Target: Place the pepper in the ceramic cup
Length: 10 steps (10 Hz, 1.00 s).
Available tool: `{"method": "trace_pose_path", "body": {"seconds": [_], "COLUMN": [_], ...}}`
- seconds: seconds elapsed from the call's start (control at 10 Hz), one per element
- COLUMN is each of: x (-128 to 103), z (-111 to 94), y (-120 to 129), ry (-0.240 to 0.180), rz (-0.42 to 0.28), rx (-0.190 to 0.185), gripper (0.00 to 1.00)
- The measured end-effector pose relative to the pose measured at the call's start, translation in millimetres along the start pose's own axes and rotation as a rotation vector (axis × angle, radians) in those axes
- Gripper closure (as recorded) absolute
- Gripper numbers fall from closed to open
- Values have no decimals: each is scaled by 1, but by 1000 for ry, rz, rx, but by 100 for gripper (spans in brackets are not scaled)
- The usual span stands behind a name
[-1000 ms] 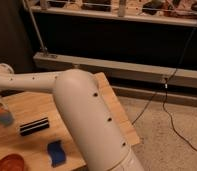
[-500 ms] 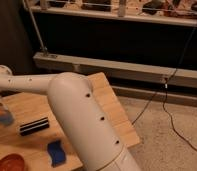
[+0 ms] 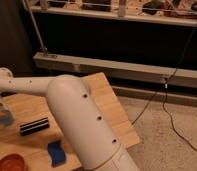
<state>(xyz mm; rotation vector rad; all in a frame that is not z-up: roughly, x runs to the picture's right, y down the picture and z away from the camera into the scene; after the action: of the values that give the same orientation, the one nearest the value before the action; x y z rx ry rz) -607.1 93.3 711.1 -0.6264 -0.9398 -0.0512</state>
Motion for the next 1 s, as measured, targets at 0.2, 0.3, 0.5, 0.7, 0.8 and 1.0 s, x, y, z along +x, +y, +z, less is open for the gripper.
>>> {"method": "trace_pose_path", "body": {"seconds": [0.2, 0.3, 0.5, 0.7, 0.8, 1.0], "x": [6, 10, 15, 15, 16, 19], "z": [6, 9, 12, 14, 14, 15], "y": [1, 2, 3, 2, 1, 0], "ry": [-8, -10, -14, -24, -29, -36], "rz": [0, -2, -8, -20, -25, -25], "rx": [-9, -13, -22, -25, -27, -29], "gripper": [100, 100, 100, 100, 98, 80]}}
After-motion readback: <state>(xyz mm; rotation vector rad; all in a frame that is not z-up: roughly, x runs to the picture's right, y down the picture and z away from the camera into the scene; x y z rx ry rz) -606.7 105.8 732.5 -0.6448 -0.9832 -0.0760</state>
